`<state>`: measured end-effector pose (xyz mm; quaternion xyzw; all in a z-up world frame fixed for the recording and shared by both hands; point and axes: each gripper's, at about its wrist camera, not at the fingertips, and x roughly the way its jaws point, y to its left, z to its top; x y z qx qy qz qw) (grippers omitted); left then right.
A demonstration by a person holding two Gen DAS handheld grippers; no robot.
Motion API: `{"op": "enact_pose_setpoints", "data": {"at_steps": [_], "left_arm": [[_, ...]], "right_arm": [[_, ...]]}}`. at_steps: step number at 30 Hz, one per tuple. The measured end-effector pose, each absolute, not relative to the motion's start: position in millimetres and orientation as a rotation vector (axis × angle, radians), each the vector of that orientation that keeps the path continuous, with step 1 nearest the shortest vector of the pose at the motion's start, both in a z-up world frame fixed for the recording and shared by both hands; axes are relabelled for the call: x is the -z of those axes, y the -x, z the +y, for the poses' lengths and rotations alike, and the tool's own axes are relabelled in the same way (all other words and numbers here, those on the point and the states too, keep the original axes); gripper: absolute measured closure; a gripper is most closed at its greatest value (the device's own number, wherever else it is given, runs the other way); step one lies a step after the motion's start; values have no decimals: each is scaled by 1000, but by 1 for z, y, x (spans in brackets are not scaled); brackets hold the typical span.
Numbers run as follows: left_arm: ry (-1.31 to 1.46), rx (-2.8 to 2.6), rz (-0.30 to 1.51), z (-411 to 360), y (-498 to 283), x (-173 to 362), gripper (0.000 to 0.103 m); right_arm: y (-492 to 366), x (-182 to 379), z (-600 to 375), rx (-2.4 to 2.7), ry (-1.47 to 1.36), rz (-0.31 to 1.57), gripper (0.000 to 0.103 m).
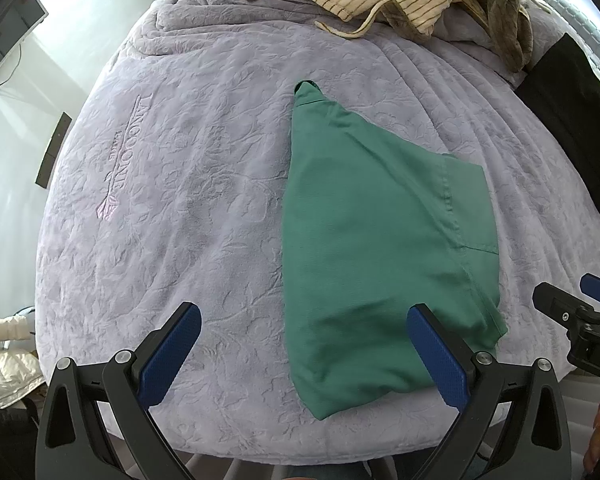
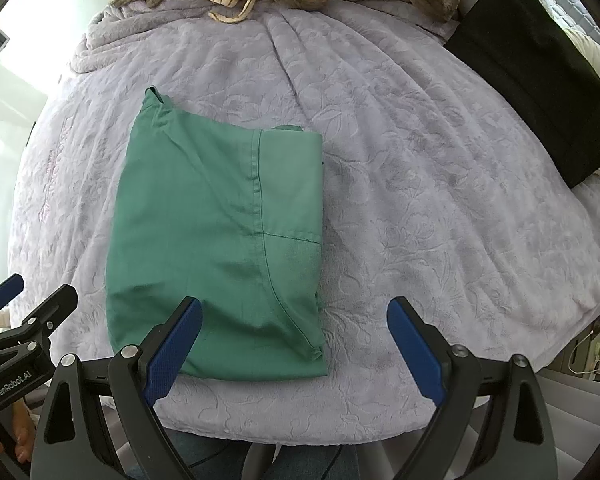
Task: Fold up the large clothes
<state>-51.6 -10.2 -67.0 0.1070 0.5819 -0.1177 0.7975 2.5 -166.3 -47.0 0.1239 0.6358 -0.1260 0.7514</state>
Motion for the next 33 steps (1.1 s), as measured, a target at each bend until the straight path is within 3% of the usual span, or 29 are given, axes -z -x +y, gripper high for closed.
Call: {"op": "enact_pose_setpoints", "data": {"at_steps": [33], "left_arm": [[-246,254,1237,-6,48,68,0]], "right_arm": [[-6,49,-164,266,-264,1397,8]]}}
